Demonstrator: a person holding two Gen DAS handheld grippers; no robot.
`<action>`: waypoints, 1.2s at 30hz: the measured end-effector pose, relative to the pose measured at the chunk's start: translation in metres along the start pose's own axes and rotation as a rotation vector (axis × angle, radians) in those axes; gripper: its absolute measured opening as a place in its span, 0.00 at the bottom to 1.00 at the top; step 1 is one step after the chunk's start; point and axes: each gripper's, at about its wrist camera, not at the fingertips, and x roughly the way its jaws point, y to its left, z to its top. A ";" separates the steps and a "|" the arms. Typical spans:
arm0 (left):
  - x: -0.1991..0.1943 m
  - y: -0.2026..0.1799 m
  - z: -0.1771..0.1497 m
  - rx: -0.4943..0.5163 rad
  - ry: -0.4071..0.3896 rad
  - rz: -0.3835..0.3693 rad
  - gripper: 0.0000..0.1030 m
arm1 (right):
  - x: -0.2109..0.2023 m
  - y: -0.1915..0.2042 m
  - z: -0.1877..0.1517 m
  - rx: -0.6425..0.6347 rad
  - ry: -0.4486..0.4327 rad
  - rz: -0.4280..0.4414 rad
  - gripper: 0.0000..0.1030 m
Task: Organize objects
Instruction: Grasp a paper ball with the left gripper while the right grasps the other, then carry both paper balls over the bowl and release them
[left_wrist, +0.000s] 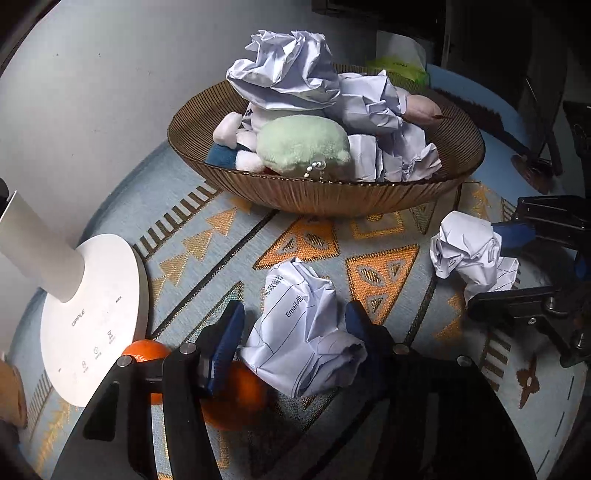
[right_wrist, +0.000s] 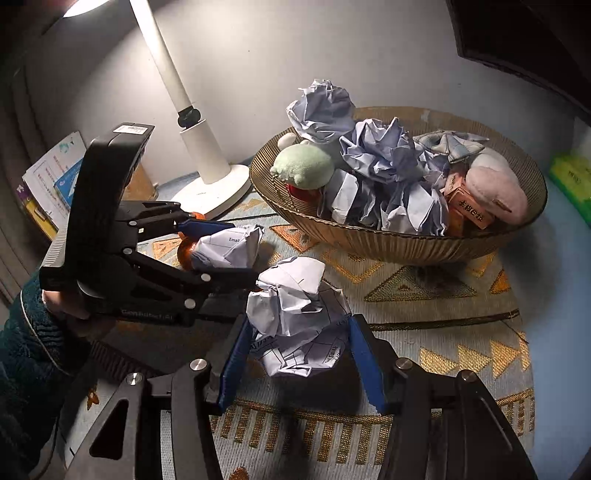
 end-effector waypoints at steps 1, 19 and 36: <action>-0.004 -0.001 -0.002 -0.006 -0.014 0.000 0.50 | -0.001 0.000 0.000 -0.001 -0.006 0.006 0.51; -0.116 -0.040 0.044 -0.143 -0.346 0.000 0.50 | -0.102 -0.011 0.038 0.025 -0.171 -0.057 0.51; -0.045 0.020 0.139 -0.429 -0.511 -0.034 0.50 | -0.074 -0.092 0.159 0.211 -0.303 -0.086 0.51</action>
